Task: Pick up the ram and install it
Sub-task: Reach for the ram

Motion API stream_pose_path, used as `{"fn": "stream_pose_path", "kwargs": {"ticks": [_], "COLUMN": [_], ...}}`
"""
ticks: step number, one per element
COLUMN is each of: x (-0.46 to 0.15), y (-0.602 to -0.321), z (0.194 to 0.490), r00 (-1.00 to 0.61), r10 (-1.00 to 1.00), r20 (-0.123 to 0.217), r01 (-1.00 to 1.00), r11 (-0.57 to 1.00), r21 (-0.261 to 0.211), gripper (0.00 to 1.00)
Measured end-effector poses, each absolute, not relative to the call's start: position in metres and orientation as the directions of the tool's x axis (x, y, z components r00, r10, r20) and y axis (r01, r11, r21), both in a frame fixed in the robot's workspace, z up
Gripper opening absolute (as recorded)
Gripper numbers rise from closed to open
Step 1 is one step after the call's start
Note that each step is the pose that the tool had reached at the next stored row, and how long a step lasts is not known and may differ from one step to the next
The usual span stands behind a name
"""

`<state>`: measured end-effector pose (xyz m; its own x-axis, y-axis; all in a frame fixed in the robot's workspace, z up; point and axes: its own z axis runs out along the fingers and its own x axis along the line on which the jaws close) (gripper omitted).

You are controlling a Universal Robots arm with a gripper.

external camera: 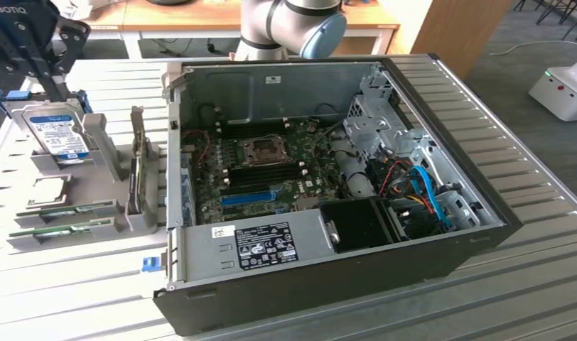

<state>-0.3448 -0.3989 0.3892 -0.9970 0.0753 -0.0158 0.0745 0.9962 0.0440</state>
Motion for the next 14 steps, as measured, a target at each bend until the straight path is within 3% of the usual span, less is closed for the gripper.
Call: {"fn": "stream_pose_path", "kwargs": {"ticks": [14], "x": [-0.37], "y": [-0.399], "z": [0.388], "r00": [-0.997], "r10": [0.075], "r20": [-0.012], "r01": [0.075], "r11": [0.996], "r21": [0.044], "gripper": [0.11]}}
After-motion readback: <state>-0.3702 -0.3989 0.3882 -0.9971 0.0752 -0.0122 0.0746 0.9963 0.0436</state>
